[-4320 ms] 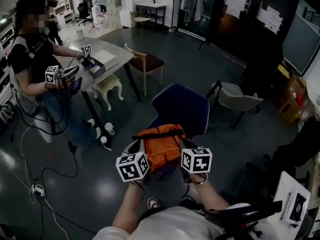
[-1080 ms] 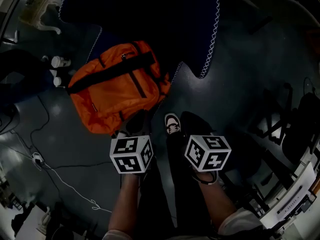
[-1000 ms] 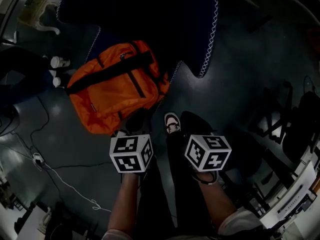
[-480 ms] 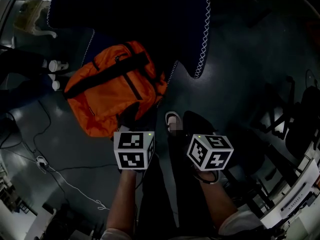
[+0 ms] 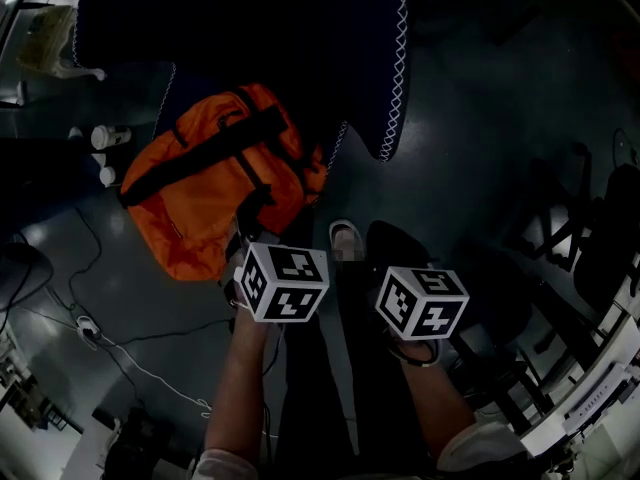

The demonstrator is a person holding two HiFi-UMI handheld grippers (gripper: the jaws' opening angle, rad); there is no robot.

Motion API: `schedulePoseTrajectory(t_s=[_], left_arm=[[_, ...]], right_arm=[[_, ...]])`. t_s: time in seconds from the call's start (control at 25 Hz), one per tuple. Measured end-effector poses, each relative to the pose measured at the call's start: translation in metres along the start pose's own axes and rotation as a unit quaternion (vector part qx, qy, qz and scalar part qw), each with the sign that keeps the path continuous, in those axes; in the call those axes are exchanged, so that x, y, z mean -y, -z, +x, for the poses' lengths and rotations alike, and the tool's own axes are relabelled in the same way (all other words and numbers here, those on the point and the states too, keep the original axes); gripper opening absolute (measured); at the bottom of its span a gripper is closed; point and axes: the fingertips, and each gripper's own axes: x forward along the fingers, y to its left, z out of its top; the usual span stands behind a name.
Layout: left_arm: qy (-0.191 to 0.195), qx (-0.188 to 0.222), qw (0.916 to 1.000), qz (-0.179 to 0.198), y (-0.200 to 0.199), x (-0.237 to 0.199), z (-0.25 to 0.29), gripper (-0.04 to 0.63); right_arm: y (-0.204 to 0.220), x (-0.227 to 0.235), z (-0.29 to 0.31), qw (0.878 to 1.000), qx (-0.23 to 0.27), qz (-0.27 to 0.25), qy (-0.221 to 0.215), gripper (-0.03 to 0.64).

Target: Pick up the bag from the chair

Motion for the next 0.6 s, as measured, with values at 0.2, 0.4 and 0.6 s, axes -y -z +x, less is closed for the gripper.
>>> schedulePoseTrajectory(t_s=[0.2,0.4,0.6], left_arm=[[0.018,-0.045,0.9972,0.057,0.012,0.004,0.029,0.281],[0.039,-0.062,0.9973,0.011,0.029,0.003,0.051,0.281],[0.056,-0.084,0.9947,0.018,0.035,0.004,0.064,0.281]], right_arm=[[0.006,0.011,0.004,1.0,-0.007,0.009,0.005,0.032],[0.013,0.019,0.011,1.0,-0.013,0.015,0.006,0.032],[0.017,0.023,0.015,1.0,-0.018,0.021,0.01,0.032]])
